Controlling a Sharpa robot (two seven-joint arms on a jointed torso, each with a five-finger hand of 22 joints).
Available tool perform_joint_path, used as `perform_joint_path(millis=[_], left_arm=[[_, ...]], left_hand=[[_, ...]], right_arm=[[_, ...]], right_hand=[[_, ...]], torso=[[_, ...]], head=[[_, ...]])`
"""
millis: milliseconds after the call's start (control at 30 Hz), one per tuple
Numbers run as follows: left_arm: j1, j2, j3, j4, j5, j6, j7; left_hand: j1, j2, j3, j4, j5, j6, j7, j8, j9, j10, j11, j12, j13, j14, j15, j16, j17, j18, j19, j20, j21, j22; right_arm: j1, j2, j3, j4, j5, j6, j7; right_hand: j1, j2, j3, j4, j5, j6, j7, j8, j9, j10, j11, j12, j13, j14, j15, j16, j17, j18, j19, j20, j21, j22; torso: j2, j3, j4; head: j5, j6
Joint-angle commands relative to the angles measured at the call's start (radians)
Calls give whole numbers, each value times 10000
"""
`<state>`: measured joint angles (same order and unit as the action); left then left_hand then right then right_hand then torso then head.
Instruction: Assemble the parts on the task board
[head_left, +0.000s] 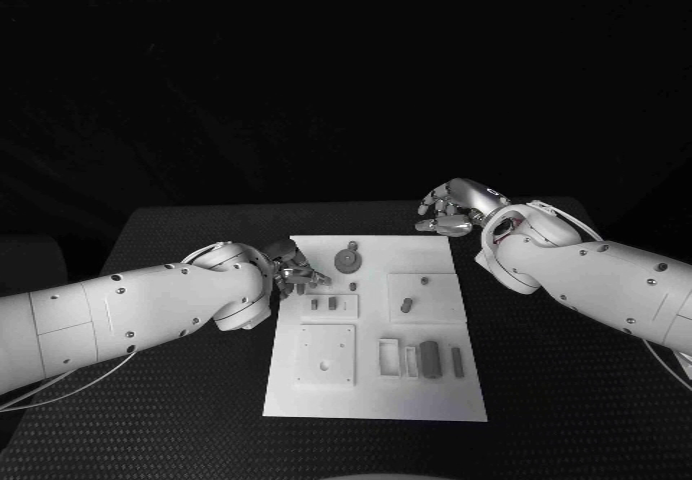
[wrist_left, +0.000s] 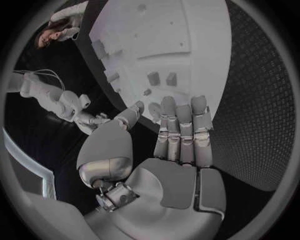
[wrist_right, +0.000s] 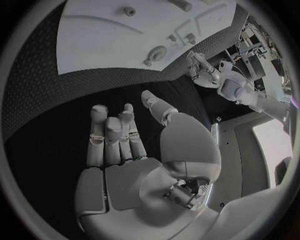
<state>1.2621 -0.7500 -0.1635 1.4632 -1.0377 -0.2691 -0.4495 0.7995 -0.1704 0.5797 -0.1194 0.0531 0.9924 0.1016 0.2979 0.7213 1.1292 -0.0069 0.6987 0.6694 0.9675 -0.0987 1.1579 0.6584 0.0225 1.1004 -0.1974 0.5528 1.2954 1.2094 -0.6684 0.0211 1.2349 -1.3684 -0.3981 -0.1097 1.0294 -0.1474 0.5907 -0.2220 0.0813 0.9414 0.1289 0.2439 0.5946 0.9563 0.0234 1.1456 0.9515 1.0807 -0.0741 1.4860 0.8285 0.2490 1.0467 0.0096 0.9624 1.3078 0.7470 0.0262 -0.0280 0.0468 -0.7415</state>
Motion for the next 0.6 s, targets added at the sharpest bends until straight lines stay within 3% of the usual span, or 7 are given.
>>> perform_joint_path(millis=[33, 133, 233, 267, 433, 500, 600], left_arm=[[102, 157, 59, -197, 924, -965, 1901], [143, 493, 81, -616, -150, -1185, 2638], [144, 827, 81, -927, -1343, -1068, 3034], [143, 1021, 74, -1096, -1992, -1053, 3239], [103, 1729, -7, -1794, -3823, -1204, 3684], [68, 1894, -107, -1889, -4382, -1120, 3794], [-1, 2071, -138, -1932, -4965, -1058, 3863]], left_hand=[[713, 266, 222, -676, -13, -389, 258, -103, -24, -614, 343, -713, -456, -577, 531, -743, -416, 147, -676, 463, -675, -373], [1911, 526, 635, -1513, 146, -647, 413, -142, -97, -894, 691, -1717, -1195, -817, 1055, -1656, -942, 297, -1008, 1041, -1431, -965], [2628, 539, 677, -1663, 172, -734, 409, -188, -246, -831, 886, -2629, -1855, -647, 1206, -1981, -1099, 439, -877, 1192, -1708, -1248], [3036, 541, 634, -1674, 102, -722, 375, -271, -404, -542, 945, -3301, -2296, -670, 1303, -2225, -1170, 466, -907, 1272, -1911, -1396], [3282, 526, 467, -1649, 62, -607, 294, -384, -639, -257, 1049, -4289, -2799, -499, 1325, -2544, -1182, 489, -766, 1327, -2144, -1593], [3355, 535, 424, -1650, 64, -491, 314, -379, -685, -126, 1047, -4471, -2881, -301, 1247, -2484, -1112, 522, -568, 1273, -2080, -1572], [3400, 475, 362, -1646, 57, -458, 278, -432, -765, -126, 1105, -4758, -3013, -90, 1145, -2407, -1024, 540, -355, 1191, -1998, -1528]], right_arm=[[0, 19, 5, -53, 21, 54, 116], [0, 39, 5, -84, 37, 44, 134], [0, 73, 5, -117, 43, 24, 151], [0, 98, 5, -131, 43, 20, 160], [0, 162, 5, -153, 54, 10, 183], [0, 169, 5, -136, 54, 13, 184], [0, 177, 5, -129, 54, 18, 184]], right_hand=[[-53, -8, -14, 55, -21, -34, 80, -35, 2, -31, 34, 67, -10, -23, -35, 22, -12, 128, -2, -32, -39, 166], [-45, -9, -11, 52, -21, -73, 91, -58, -7, -31, 41, 71, -14, -22, -30, 23, -14, 128, 0, -34, -39, 166], [-44, -8, -11, 53, -21, -82, 93, -63, -9, -31, 44, 72, -15, -21, -29, 24, -14, 128, 1, -34, -39, 166], [-43, -7, -10, 52, -21, -88, 94, -67, -11, -31, 45, 73, -15, -21, -28, 24, -14, 128, 2, -35, -39, 166], [-41, -3, -9, 53, -21, -103, 98, -75, -14, -31, 49, 74, -17, -20, -26, 25, -15, 128, 4, -36, -38, 166], [-40, 0, -8, 54, -21, -106, 99, -77, -15, -31, 50, 75, -17, -20, -25, 25, -15, 128, 4, -36, -38, 166], [-40, 2, -8, 54, -21, -110, 101, -80, -16, -31, 52, 76, -18, -19, -23, 26, -15, 127, 5, -36, -38, 166]], torso=[[9, -3, -13], [15, -3, -13], [20, 7, -26], [25, 8, -39], [49, -6, -60], [68, -1, -77], [90, 2, -94]], head=[[-25, 77], [-37, 109], [-40, 161], [-41, 189], [-64, 247], [-56, 272], [-66, 287]])
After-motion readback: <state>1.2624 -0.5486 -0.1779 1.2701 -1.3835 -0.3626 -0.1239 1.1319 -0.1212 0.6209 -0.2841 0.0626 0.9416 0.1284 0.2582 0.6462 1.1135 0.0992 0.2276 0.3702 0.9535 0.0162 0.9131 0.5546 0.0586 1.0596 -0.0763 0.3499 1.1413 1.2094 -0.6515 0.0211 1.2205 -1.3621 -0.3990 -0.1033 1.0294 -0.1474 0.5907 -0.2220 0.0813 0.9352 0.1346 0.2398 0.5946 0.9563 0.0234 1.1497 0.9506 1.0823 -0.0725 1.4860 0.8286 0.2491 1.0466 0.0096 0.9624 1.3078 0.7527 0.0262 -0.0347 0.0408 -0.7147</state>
